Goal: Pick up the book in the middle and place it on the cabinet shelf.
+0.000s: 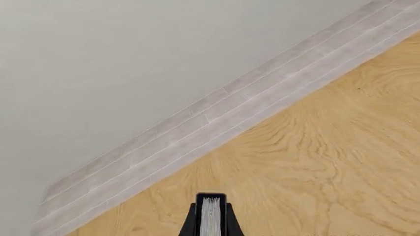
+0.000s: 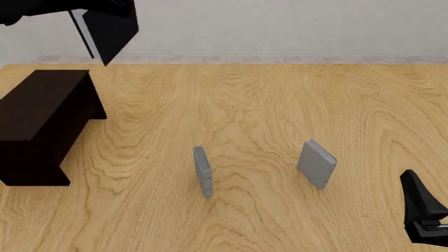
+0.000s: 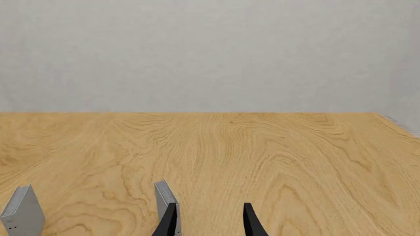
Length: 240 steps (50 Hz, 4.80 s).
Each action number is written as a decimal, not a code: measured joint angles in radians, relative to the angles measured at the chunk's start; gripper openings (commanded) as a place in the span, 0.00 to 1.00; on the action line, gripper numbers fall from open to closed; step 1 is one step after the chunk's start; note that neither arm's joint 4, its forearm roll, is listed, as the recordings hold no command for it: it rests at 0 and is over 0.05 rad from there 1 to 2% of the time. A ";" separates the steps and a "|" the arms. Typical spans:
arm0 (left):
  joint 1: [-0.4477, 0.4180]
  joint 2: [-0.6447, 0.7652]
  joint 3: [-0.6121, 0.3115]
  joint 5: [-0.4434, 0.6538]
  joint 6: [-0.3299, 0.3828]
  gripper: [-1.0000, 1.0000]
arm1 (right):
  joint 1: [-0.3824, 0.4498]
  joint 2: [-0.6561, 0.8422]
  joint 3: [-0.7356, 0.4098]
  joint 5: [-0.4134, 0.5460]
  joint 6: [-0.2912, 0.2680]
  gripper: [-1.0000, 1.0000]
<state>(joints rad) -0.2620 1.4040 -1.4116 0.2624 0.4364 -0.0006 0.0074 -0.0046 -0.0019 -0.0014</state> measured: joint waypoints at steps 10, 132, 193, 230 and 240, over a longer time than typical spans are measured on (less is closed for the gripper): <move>0.048 -0.030 0.029 -0.007 0.035 0.00 | 0.000 0.000 0.000 0.000 0.000 1.00; 0.363 -0.041 0.655 -0.753 0.942 0.00 | -0.001 -0.001 0.000 0.000 0.000 1.00; 0.415 -0.019 0.703 -0.687 0.838 0.00 | 0.000 0.000 0.000 0.000 0.000 1.00; 0.431 0.002 0.737 -0.711 0.825 1.00 | 0.000 0.000 0.000 0.000 0.000 1.00; 0.427 -0.004 0.745 -0.679 0.822 1.00 | 0.000 0.000 0.000 0.000 0.000 1.00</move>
<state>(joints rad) 0.1650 1.3998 -0.6670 -0.4164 1.2582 -0.0007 0.0074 -0.0046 -0.0019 -0.0013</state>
